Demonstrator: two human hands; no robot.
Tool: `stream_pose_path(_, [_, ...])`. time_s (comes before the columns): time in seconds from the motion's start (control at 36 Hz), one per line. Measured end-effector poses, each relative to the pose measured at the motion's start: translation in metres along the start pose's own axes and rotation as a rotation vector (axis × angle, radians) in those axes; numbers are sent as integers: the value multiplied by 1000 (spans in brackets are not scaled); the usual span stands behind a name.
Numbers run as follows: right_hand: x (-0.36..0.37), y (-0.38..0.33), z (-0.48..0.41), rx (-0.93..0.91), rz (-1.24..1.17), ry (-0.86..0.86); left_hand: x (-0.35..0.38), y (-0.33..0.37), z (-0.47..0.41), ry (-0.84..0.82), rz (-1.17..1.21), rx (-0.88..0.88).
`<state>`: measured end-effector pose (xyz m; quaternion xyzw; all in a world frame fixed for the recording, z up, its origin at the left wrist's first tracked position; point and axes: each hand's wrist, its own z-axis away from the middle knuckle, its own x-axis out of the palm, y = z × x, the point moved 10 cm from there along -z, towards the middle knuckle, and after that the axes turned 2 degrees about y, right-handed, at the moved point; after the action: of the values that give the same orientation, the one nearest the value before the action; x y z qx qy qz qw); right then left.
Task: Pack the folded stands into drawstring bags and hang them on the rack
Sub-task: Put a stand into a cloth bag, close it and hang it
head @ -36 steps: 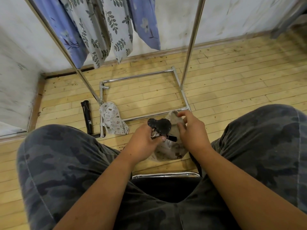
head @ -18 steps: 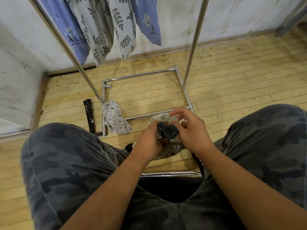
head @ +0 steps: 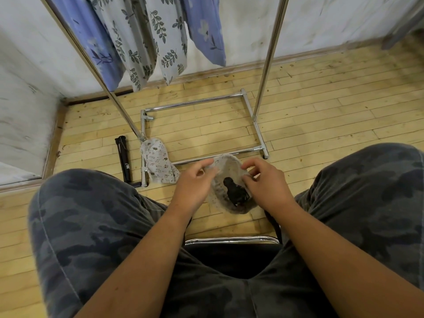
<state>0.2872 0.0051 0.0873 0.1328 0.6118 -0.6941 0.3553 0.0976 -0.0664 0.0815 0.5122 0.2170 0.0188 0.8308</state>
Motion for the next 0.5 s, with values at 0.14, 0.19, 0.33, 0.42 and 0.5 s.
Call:
stream_pose_path(0.14, [-4,12,-4,66,-150,29,31,7,14,-255,-160,97])
stream_pose_path(0.19, [0,10,-2,67,-210,3,39,12,17,-270,-230,161])
stream_pose_path(0.33, [15,-1,3,-1,-259,-89,36,15,17,-221,-239,203])
stream_pose_path(0.42, [13,-7,3,-11,-333,-106,32,11,15,-197,-173,158])
stream_pose_path(0.5, [9,-11,4,-24,-373,-111,28,13,13,-155,-135,143])
